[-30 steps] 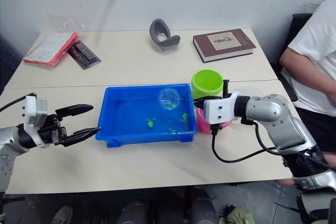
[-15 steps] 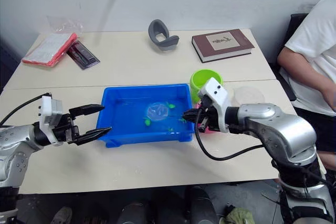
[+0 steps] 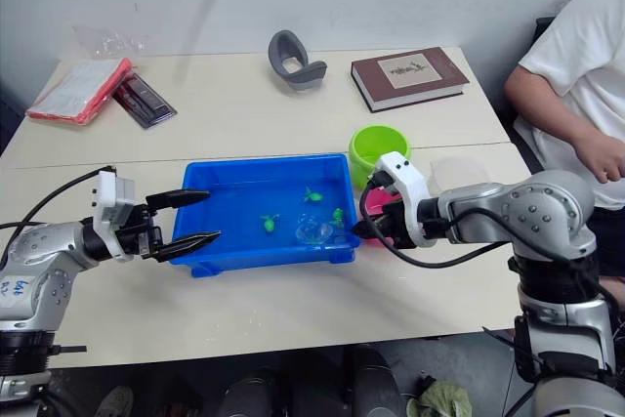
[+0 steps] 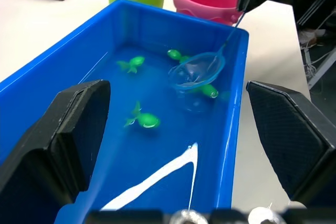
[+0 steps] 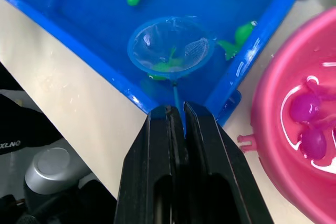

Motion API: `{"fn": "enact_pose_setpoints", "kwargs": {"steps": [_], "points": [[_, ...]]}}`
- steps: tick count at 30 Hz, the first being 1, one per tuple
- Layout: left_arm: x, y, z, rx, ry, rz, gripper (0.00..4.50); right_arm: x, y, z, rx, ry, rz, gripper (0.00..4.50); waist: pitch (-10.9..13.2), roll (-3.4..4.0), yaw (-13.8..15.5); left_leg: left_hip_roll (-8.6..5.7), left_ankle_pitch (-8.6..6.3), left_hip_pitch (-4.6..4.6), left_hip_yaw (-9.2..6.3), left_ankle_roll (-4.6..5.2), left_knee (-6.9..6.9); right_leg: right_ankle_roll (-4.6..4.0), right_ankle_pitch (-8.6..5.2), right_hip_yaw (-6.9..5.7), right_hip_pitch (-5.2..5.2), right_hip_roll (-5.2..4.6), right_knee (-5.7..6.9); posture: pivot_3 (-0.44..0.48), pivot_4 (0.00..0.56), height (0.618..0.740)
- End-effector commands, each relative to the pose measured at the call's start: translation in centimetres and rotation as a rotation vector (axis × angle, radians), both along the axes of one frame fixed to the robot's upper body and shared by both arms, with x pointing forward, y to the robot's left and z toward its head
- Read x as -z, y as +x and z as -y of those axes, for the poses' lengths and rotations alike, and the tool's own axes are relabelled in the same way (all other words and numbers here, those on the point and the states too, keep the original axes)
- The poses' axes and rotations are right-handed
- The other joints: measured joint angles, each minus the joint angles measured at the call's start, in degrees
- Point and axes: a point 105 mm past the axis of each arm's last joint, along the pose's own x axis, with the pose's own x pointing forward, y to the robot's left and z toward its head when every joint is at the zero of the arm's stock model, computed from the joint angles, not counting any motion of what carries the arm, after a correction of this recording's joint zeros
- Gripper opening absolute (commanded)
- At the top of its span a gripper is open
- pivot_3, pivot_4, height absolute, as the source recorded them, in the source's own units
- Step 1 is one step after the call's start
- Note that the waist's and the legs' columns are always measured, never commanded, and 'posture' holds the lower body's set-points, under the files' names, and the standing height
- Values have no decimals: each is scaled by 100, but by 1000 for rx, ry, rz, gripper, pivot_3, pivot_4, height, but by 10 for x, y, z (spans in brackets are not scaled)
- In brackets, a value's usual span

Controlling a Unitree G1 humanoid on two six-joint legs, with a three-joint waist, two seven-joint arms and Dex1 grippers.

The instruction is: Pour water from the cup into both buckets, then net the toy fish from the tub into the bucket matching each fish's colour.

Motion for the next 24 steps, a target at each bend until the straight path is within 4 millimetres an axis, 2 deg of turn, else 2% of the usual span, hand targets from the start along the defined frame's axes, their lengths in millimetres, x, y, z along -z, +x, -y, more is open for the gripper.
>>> {"fn": "enact_pose_setpoints", "kwargs": {"steps": [1, 11, 16, 19, 24], "points": [[-5, 0, 0, 4, 3, 34, 4458, -2, 1, 4, 15, -50, -35, 0, 0, 0, 9, 1, 1, -1, 2, -1, 0, 0, 0, -1, 0, 0, 0, 0, 150, 740], [-1, 1, 1, -2, -3, 41, 4458, -7, 6, 5, 58, -89, -119, 0, 0, 0, 16, 2, 4, -7, 4, 4, 2, 4, 2, -2, 0, -8, -4, 0, 150, 740], [-1, 0, 2, -3, -9, 44, 4458, -10, 13, 7, 138, -109, -95, 0, 0, 0, 20, 3, 4, -10, 2, 4, 2, 5, 3, -4, -1, -14, -7, 0, 150, 740], [0, 0, 2, -4, -12, 46, 4458, -18, 28, 1, 239, -73, -35, 0, 0, -1, 19, 3, 4, -12, 1, 4, 4, 8, 5, -4, -1, -16, -9, 0, 150, 740], [-1, 0, 0, -5, -10, 47, 4458, -23, 34, -6, 300, -66, 27, 0, 0, -1, 20, 4, 4, -13, 0, 4, 4, 10, 6, -2, -1, -17, -10, 0, 150, 740]]}}
